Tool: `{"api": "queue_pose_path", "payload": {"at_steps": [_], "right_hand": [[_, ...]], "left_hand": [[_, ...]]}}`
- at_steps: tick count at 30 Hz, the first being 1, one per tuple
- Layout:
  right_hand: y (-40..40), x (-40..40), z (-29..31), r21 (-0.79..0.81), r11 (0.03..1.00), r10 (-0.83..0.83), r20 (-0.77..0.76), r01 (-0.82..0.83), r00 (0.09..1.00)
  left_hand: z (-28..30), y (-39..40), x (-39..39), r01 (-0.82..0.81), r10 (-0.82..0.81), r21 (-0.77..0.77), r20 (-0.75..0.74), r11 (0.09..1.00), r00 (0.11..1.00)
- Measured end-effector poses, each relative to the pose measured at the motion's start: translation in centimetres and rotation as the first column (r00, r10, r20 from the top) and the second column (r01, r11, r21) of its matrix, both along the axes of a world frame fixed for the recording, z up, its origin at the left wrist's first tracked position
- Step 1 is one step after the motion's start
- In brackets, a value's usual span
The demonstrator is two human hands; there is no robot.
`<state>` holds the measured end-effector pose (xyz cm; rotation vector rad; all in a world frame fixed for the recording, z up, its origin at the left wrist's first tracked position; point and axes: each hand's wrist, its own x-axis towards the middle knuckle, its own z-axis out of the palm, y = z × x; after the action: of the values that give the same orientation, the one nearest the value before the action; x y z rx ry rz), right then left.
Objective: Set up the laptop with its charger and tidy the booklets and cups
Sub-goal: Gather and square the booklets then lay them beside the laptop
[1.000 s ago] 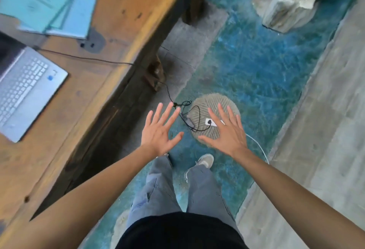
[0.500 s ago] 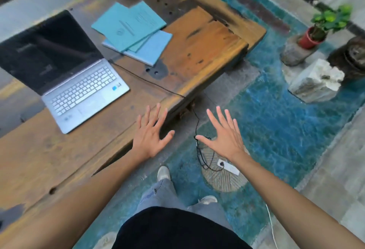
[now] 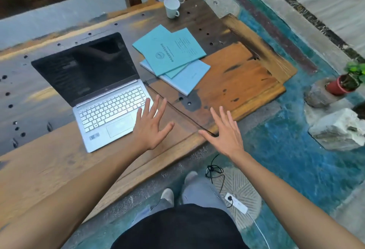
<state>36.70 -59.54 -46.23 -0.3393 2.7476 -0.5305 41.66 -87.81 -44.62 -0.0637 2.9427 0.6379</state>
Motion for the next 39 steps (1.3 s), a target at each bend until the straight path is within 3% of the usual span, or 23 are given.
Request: {"api": "queue_pose_path", "payload": {"at_steps": [9, 18, 22, 25, 32, 36, 39], "right_hand": [[-3.9, -16.2, -1.5, -0.022, 0.993, 0.116, 0.079, -0.114, 0.99], [-8.8, -35.4, -2.4, -0.053, 0.986, 0.166, 0.199, -0.158, 0.966], [-10.5, -42.3, -3.7, -0.181, 0.983, 0.075, 0.267, -0.027, 0.961], [-11.6, -46.5, -5.7, -0.152, 0.986, -0.018, 0.343, 0.074, 0.939], [-14.2, -50.5, -8.7, -0.185, 0.94, -0.159, 0.503, 0.286, 0.85], [-15.3, -52.1, -9.8, -0.205, 0.93, -0.184, 0.458, 0.305, 0.869], [-16.4, -53.1, -9.9, -0.276, 0.897, -0.175, 0.496, 0.345, 0.851]], "left_hand": [[-1.4, -3.0, -10.6, -0.15, 0.147, 0.073, 0.036, 0.986, 0.988], [-2.5, -4.5, -23.7, -0.416, 0.371, 0.184, 0.235, 0.89, 0.898], [-3.0, -5.7, -27.6, -0.57, 0.489, 0.336, 0.3, 0.749, 0.819], [-4.2, -7.3, -30.0, -0.601, 0.532, 0.429, 0.283, 0.674, 0.798], [-7.5, -8.3, -32.6, -0.742, 0.642, 0.461, 0.386, 0.487, 0.662], [-9.4, -8.3, -32.0, -0.865, 0.738, 0.454, 0.506, 0.213, 0.447], [-10.3, -8.4, -31.7, -0.888, 0.729, 0.453, 0.58, 0.082, 0.364]]}}
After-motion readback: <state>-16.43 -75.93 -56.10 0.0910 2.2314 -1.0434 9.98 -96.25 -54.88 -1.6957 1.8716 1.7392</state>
